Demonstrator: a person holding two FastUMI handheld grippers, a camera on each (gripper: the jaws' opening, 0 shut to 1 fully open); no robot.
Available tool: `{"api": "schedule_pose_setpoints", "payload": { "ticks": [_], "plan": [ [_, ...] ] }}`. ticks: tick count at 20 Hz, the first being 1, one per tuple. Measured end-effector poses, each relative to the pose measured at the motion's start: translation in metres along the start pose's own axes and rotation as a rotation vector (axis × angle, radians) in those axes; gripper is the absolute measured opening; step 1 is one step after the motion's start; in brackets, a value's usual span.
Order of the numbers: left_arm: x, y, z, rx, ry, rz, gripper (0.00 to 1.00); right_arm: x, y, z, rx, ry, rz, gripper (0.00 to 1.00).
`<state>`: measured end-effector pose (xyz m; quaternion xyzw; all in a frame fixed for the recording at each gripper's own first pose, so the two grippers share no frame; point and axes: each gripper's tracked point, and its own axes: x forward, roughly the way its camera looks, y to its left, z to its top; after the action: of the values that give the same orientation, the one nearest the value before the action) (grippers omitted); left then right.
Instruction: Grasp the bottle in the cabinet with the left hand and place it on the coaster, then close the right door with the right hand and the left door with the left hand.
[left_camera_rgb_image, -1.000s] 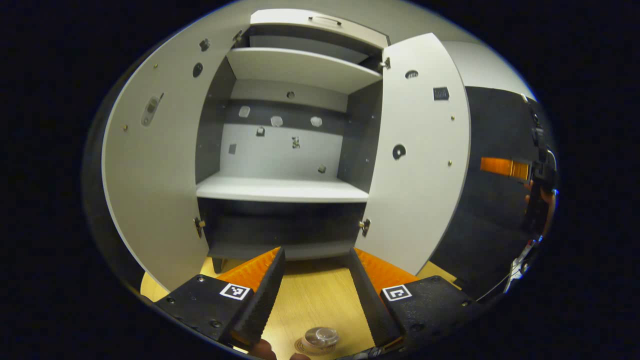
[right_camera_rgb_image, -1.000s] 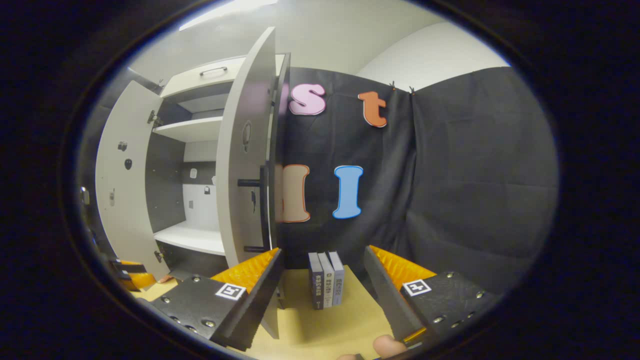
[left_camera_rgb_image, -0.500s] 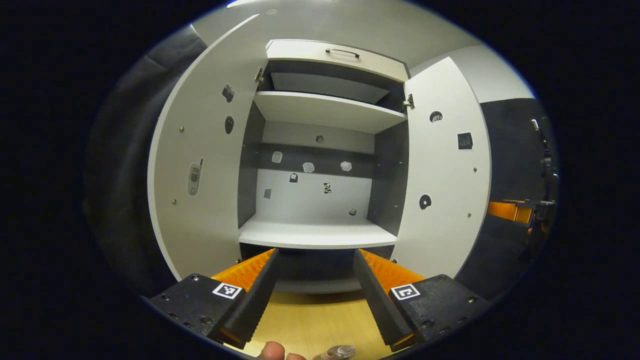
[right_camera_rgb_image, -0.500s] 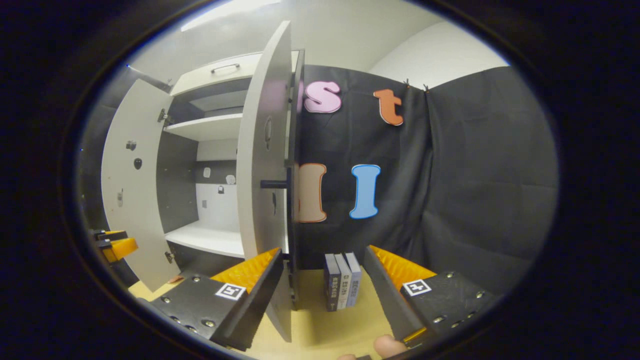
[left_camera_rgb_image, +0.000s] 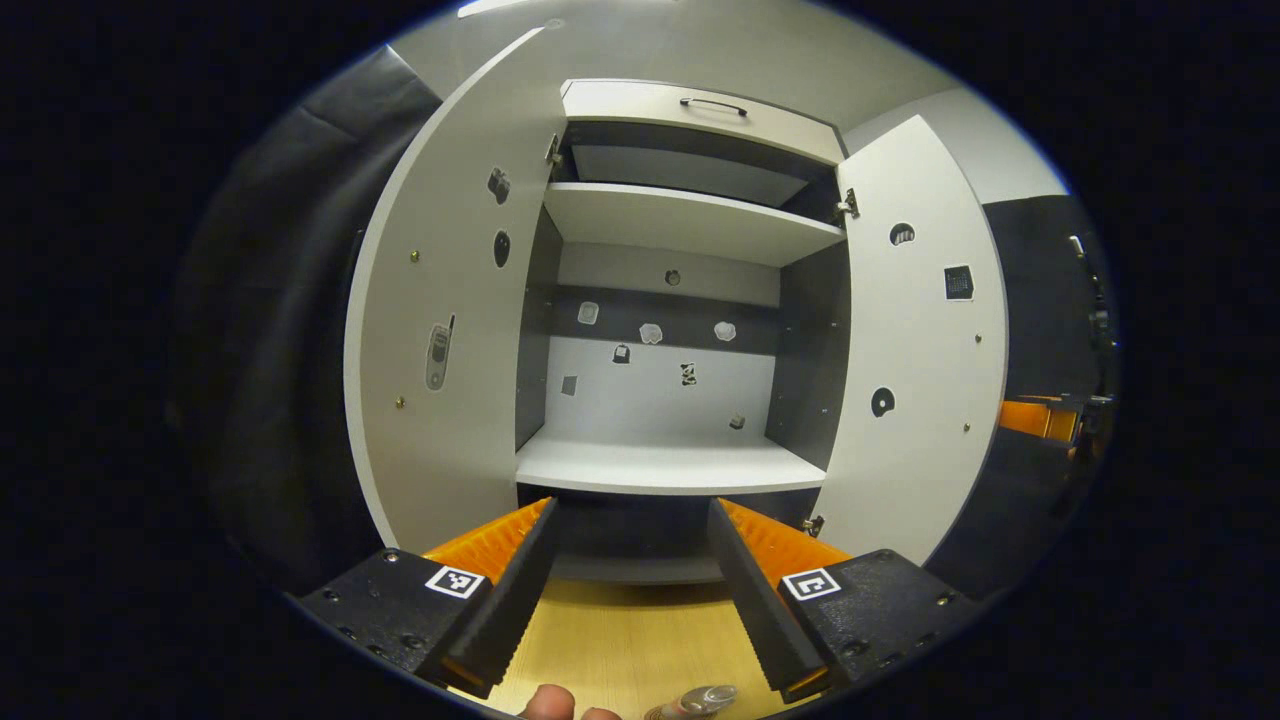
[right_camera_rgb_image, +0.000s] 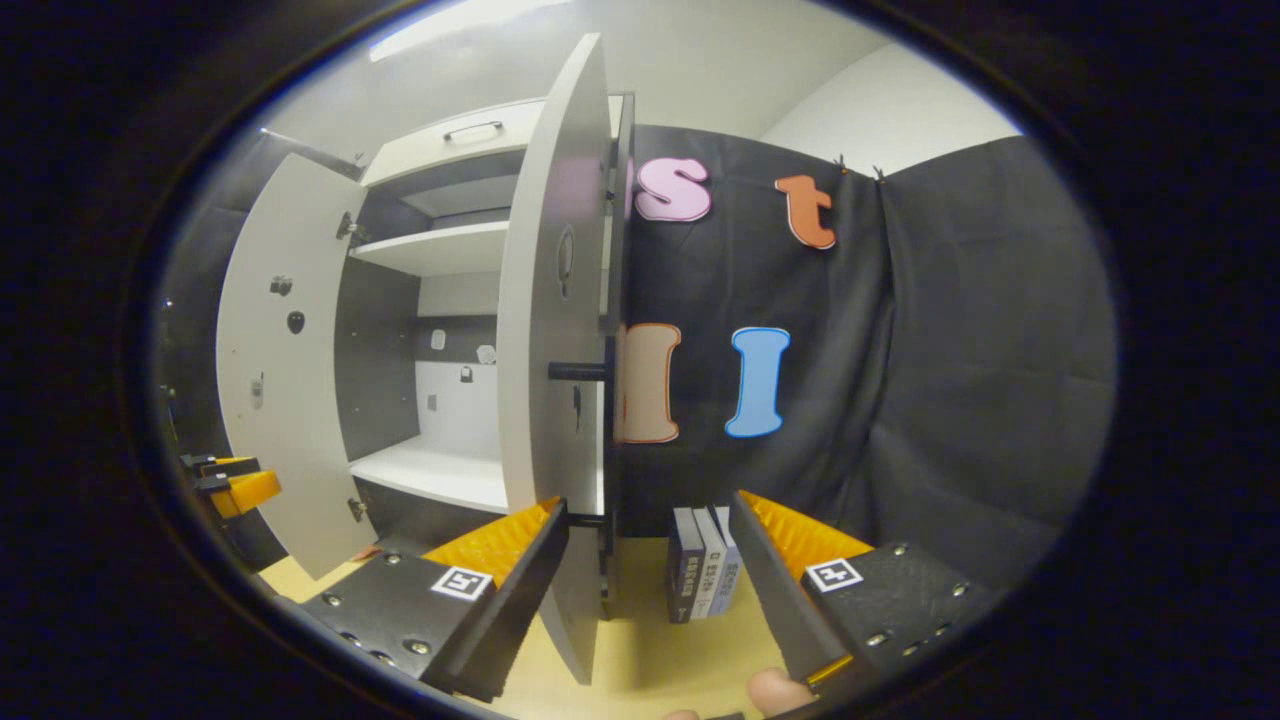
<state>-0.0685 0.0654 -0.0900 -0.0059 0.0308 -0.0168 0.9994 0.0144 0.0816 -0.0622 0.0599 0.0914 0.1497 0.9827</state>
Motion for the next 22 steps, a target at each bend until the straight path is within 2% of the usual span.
{"api": "schedule_pose_setpoints", "payload": {
  "ticks": [4,8,16,22],
  "plan": [
    [0.001,0.001,0.007,-0.043,-0.018,-0.008,0.93,0.0,0.012,-0.001,0.01,0.017,0.016,0.98],
    [-0.004,0.014,0.013,-0.048,-0.037,0.017,0.93,0.002,0.033,0.0,0.01,0.024,0.059,0.98],
    [-0.029,0.051,0.017,-0.034,-0.056,0.114,0.93,0.013,0.079,0.0,0.003,0.031,0.159,0.98],
    [-0.051,0.084,0.02,-0.035,-0.065,0.198,0.93,0.019,0.098,0.0,-0.004,0.037,0.19,0.98]
  ]
}}
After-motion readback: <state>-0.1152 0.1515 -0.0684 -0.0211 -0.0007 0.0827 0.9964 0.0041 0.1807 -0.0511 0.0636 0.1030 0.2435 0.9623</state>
